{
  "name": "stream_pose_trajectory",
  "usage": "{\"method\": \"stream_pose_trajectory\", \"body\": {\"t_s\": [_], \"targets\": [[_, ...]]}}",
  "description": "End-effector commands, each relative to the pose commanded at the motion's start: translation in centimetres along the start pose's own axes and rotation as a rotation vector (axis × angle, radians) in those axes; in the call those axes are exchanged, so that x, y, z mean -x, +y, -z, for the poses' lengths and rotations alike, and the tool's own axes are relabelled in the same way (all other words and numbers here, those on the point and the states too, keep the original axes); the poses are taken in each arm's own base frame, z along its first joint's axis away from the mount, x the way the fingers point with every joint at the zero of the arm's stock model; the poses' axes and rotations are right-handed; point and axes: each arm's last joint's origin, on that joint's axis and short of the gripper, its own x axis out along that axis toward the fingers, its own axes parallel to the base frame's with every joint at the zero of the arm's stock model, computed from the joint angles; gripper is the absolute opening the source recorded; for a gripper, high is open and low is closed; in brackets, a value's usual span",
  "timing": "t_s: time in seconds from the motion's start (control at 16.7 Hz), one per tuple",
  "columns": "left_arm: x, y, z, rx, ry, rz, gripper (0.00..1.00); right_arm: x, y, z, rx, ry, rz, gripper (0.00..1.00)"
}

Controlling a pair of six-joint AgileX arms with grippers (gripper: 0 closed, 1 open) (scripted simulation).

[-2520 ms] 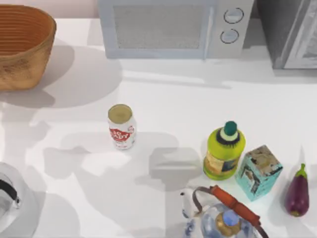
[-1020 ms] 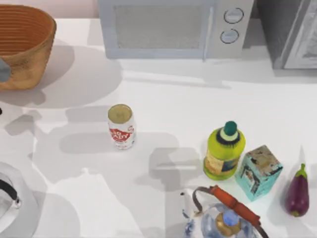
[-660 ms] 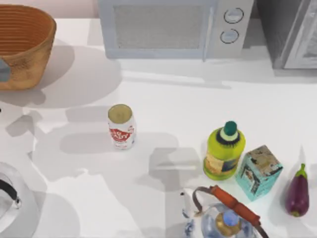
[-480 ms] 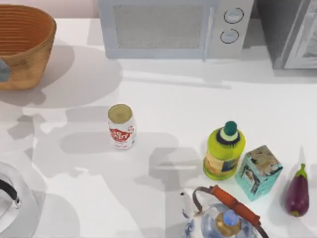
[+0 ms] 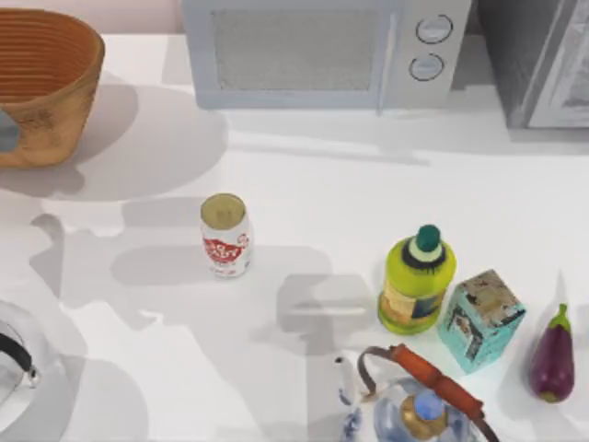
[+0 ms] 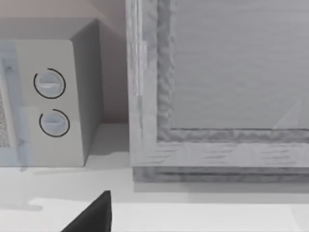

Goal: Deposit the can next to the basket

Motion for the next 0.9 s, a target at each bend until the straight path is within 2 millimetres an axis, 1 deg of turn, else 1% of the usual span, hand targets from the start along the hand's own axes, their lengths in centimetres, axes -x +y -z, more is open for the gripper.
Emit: {"method": "stream_pose_trajectory", "body": {"t_s": [0.6,0.72,0.9], "targets": [[0.1,-0.1,-0.3,0.002,-0.001,-0.001,0.0,0.0,0.0,0.0,0.0,0.0,0.0,1.0],[0.0,-0.4,-1.2,0.025,0.002,0.003,0.0,0.0,0.0,0.0,0.0,0.0,0.0,1.0],[0.1,-1.6,-3.8,0.097,0.007,0.007,0.0,0.0,0.0,0.0,0.0,0.0,0.0,1.0]]}}
